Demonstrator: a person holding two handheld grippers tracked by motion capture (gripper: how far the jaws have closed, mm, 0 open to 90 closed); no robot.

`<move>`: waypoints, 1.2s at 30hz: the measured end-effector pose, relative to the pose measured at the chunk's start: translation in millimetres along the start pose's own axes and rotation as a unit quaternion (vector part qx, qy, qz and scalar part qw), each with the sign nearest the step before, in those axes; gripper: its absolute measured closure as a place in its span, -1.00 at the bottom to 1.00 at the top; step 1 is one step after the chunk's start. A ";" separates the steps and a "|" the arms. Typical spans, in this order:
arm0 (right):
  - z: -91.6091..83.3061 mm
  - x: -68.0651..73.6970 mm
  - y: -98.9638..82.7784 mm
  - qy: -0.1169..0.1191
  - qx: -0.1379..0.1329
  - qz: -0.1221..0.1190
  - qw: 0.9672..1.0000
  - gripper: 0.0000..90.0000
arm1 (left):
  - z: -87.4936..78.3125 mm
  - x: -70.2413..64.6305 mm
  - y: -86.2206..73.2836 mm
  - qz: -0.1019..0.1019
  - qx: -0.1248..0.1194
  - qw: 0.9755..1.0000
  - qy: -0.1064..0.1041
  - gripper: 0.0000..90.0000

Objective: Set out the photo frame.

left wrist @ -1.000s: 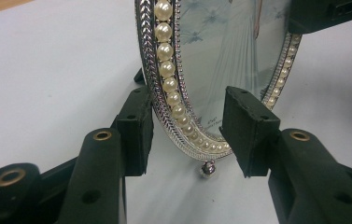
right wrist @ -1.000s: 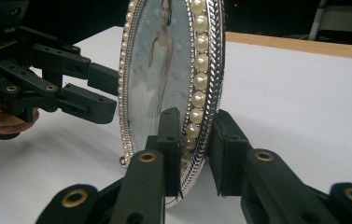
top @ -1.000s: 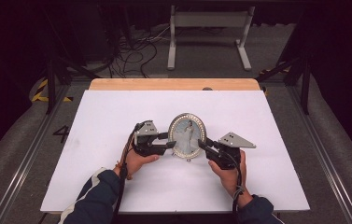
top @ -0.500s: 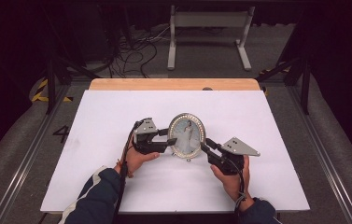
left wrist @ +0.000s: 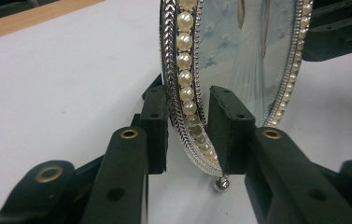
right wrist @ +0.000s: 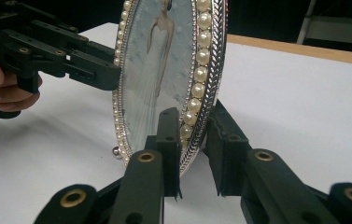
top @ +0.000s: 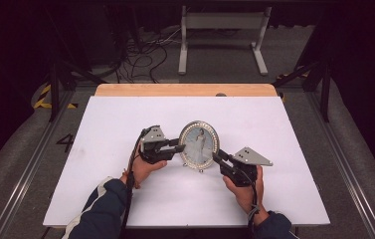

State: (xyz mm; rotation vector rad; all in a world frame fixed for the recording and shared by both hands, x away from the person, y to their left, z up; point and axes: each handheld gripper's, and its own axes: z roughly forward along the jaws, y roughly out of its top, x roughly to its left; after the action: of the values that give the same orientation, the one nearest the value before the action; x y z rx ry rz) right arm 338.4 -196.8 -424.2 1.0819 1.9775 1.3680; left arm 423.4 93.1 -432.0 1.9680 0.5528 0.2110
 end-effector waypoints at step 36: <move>17.8 -4.8 7.8 0.019 0.020 -0.021 0.999 0.63 | -18.7 -22.6 -9.7 0.021 0.037 0.998 0.040 0.57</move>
State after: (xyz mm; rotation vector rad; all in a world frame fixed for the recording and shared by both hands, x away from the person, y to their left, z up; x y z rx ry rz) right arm 357.2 -189.9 -423.8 1.0328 2.0516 1.3417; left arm 393.6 101.0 -430.1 2.0516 0.5783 0.2996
